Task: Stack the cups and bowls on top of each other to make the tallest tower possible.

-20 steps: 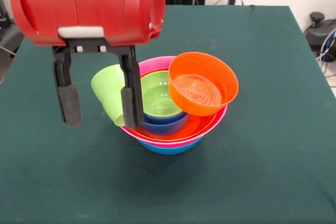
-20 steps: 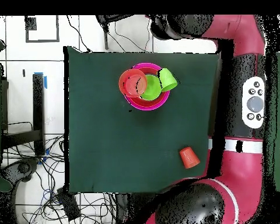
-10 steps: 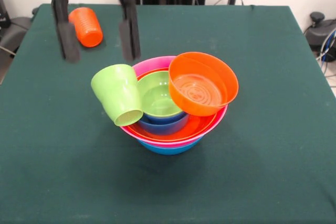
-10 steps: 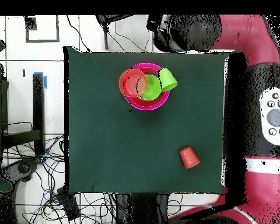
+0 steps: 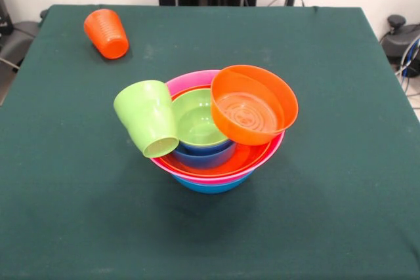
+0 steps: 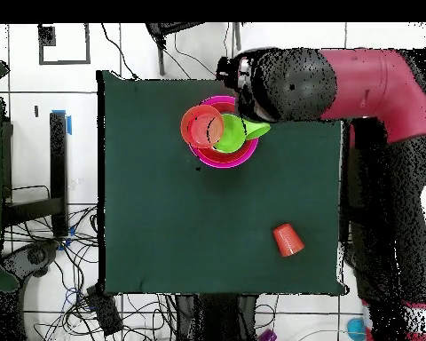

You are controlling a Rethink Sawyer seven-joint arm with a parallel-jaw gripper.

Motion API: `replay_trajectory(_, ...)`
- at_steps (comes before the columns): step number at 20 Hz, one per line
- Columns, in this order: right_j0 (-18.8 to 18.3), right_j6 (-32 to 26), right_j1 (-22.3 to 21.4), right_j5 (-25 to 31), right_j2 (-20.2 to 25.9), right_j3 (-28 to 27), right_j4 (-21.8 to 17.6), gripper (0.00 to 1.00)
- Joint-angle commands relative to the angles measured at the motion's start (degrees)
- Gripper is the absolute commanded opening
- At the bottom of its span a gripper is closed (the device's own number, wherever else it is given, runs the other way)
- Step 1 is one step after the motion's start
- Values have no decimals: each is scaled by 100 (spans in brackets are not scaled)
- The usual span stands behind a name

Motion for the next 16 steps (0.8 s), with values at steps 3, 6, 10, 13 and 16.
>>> replay_trajectory(3,-174,-192,-429,-495,-383,1761,-85,100)
replay_trajectory(6,-342,-336,-438,-654,-336,2000,-118,100)
replay_trajectory(10,-516,-601,-328,-659,-320,2178,-208,100)
replay_trajectory(13,-593,-774,-238,-569,-292,2259,-257,100)
replay_trajectory(16,-572,-814,-104,-379,-368,2286,-389,100)
